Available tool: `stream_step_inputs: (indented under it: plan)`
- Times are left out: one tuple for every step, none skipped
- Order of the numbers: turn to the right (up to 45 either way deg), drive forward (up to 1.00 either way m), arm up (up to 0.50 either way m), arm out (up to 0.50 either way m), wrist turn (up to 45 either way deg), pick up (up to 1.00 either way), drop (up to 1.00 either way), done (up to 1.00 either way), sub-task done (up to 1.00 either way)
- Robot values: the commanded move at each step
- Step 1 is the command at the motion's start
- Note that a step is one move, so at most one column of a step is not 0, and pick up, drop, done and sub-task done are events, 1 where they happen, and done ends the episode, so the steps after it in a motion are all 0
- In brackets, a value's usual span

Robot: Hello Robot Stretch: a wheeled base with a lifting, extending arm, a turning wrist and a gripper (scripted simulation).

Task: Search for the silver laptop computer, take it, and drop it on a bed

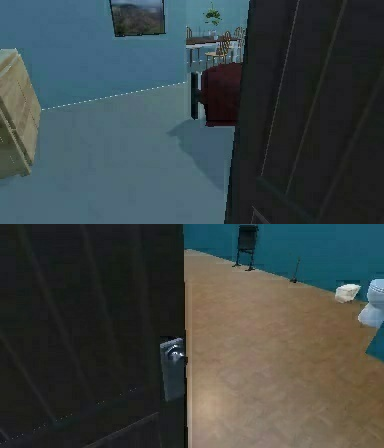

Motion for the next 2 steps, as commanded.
stream_step_inputs:
  plan:
    - [0.0,0.3,0.0,0.0,0.0,0.0,0.0,0.0,0.0]
    - [-33.0,0.0,0.0,0.0,0.0,0.0,0.0,0.0,0.0]
